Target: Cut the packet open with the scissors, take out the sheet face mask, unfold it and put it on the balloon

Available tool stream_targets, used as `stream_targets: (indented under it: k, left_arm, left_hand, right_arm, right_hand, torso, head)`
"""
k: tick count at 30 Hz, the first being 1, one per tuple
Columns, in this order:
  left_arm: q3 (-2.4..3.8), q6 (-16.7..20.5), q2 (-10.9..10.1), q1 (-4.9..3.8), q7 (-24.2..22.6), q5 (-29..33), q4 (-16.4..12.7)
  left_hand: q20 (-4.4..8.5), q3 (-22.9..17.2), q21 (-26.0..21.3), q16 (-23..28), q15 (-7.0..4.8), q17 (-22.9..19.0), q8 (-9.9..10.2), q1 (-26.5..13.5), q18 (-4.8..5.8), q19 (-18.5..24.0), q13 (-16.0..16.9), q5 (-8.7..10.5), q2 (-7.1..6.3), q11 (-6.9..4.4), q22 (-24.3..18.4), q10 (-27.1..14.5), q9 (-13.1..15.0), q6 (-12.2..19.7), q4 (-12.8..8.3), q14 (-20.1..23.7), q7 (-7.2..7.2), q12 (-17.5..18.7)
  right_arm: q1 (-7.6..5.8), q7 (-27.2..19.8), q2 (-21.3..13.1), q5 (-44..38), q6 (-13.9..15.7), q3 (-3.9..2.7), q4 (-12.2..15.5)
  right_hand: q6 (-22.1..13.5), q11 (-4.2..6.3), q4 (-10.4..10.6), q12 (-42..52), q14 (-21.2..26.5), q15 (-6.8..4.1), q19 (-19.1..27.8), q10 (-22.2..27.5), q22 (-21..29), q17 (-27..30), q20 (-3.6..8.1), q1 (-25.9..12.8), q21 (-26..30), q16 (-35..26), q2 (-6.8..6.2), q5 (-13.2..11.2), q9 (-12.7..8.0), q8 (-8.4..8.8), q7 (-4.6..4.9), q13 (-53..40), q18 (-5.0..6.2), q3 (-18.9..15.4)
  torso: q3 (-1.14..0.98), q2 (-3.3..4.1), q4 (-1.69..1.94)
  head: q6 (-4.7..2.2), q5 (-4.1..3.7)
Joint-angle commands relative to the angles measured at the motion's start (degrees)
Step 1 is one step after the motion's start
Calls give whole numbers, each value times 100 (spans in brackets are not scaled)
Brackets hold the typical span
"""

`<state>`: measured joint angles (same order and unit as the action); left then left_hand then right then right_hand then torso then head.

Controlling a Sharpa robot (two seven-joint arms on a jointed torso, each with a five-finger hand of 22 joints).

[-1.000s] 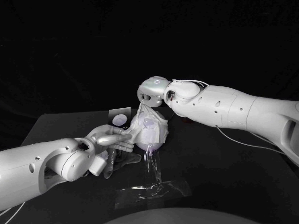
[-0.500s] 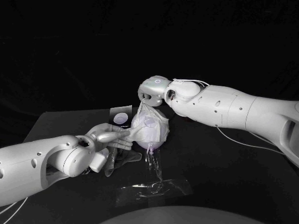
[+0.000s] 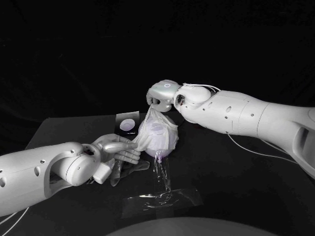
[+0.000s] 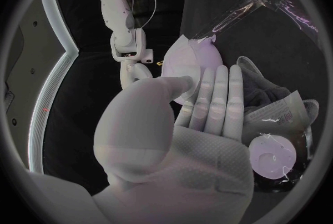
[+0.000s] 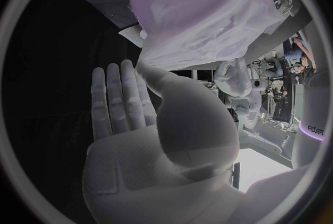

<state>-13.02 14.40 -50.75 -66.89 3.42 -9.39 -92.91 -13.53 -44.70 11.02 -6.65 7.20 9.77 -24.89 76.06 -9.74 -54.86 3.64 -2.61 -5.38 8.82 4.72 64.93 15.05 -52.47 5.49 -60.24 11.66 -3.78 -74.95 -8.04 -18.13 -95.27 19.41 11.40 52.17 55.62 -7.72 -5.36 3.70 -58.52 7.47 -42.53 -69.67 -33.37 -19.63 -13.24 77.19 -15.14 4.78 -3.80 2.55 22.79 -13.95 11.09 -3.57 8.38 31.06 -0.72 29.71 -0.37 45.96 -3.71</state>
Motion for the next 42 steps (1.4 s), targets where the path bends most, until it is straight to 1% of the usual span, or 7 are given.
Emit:
stream_targets:
  k: [1,8,12,14,28,36,42]
  left_arm:
    - [4,178,16,3,0,-60,4]
    - [4,455,25,5,-126,-15,18]
    - [4,515,32,5,-106,-11,34]
    - [4,513,34,5,-58,-37,41]
    - [4,509,13,4,426,-686,118]
    - [4,490,-9,4,578,-1081,160]
    - [5,606,-45,4,404,-1186,235]
  left_hand:
    - [-14,-7,-29,-36,4,6,-35,4,-84,-45,-2,-22,-49,-1,-8,-14,14,23,-44,25,-11,2]
    - [-13,-6,-27,-39,4,8,-41,8,-84,-48,-1,-21,-44,-2,-9,-7,17,20,-49,21,-11,-1]
    - [-14,10,-26,-42,5,10,-50,-1,-82,-52,-1,-20,-59,2,-11,-3,21,17,-50,19,-4,-2]
    - [-15,97,-27,-44,13,14,-25,-21,-80,-53,-6,-19,-187,23,-18,-35,13,97,-95,21,29,12]
    - [-58,625,-74,-35,89,25,201,30,-78,-31,-9,-19,-787,172,-69,-360,-92,734,-345,86,234,23]
    - [-88,1101,-116,-48,120,38,152,104,-83,-44,0,-20,-896,224,-85,-593,-93,992,-386,98,275,2]
    - [-96,1392,-144,-54,123,45,61,172,-85,-53,8,-20,-847,227,-88,-658,-74,1077,-358,106,271,-26]
  right_arm:
    - [7,41,21,58,-33,-3,-21]
    - [18,32,30,129,-37,-3,-59]
    - [21,30,34,200,-15,-3,-94]
    - [22,34,36,222,-22,-3,-109]
    - [39,141,55,290,134,-3,-188]
    - [57,205,91,366,148,-3,-308]
    - [65,243,101,470,182,-4,-385]
  right_hand:
    - [-39,-19,11,-26,46,4,19,65,23,7,-22,7,36,-26,-67,18,-17,35,8,1,119,27]
    - [-258,-129,64,-45,312,90,79,456,122,58,-101,-101,173,-129,-216,14,-100,215,79,21,117,72]
    - [-662,-260,141,39,863,255,250,1271,296,189,-220,-222,415,-143,-388,20,-212,477,152,24,82,39]
    - [-910,-300,173,-28,1202,369,391,1677,387,271,-276,-294,553,-150,-488,25,-269,616,152,25,41,-71]
    - [-1188,-379,374,-52,2456,539,602,2596,780,733,-334,-332,994,-173,-469,15,-341,752,175,28,-62,-507]
    - [-1208,-427,445,-44,2641,554,621,2658,883,819,-330,-331,1088,-171,-454,15,-347,754,216,24,-90,-655]
    - [-1199,-426,500,-30,2553,549,621,2578,925,804,-327,-345,1117,-143,-417,16,-346,745,216,15,-94,-712]
  torso:
    - [-2,1,-3]
    - [-2,1,-3]
    - [-3,-1,-5]
    - [-4,-5,-4]
    - [0,-1,2]
    - [2,-3,6]
    - [1,-2,-1]
  head:
    - [3,-1]
    - [-8,3]
    - [-17,17]
    - [-20,32]
    - [-50,32]
    - [-53,35]
    - [-56,34]
